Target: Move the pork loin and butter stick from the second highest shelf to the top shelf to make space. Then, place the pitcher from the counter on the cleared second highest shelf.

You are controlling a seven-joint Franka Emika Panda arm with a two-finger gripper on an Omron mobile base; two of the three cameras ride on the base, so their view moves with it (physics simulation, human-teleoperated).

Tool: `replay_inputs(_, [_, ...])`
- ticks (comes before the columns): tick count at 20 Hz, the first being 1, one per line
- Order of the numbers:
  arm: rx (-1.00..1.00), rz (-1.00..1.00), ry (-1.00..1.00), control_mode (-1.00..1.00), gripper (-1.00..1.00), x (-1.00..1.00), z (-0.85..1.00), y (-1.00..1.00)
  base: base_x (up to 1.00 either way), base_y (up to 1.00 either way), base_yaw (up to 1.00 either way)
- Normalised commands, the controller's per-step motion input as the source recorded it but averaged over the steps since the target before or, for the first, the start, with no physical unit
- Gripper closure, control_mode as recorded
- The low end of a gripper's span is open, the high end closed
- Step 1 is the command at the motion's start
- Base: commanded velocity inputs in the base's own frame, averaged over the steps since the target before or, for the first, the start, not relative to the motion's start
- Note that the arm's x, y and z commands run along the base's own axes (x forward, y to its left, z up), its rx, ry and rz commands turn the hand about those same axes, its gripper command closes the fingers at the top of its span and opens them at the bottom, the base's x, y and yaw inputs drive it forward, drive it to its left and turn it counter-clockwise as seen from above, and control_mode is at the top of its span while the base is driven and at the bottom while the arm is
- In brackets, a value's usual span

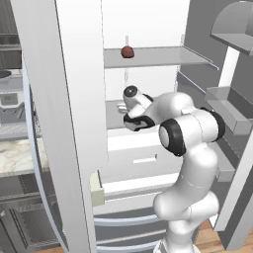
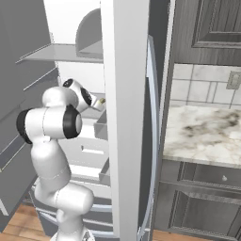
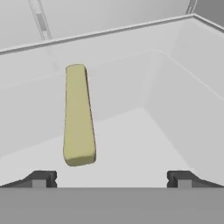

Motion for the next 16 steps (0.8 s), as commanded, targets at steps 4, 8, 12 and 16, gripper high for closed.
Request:
replay_inputs(4, [0.0, 0.0, 0.0, -1.0, -1.0, 0.36, -0.4, 0.0, 0.0, 0.0, 0.0])
replay_inputs(8, [0.0, 0.0, 0.0, -1.0, -1.0, 0.39, -0.32, 0.0, 0.0, 0.0, 0.0])
replay_inputs(12, [0.0, -0.01, 0.0, -1.0, -1.0, 0.36, -0.26, 0.0, 0.0, 0.0, 0.0])
replay_inputs(16, [0.0, -0.01, 0.0, -1.0, -1.0, 0.32, -0.27, 0.0, 0.0, 0.0, 0.0])
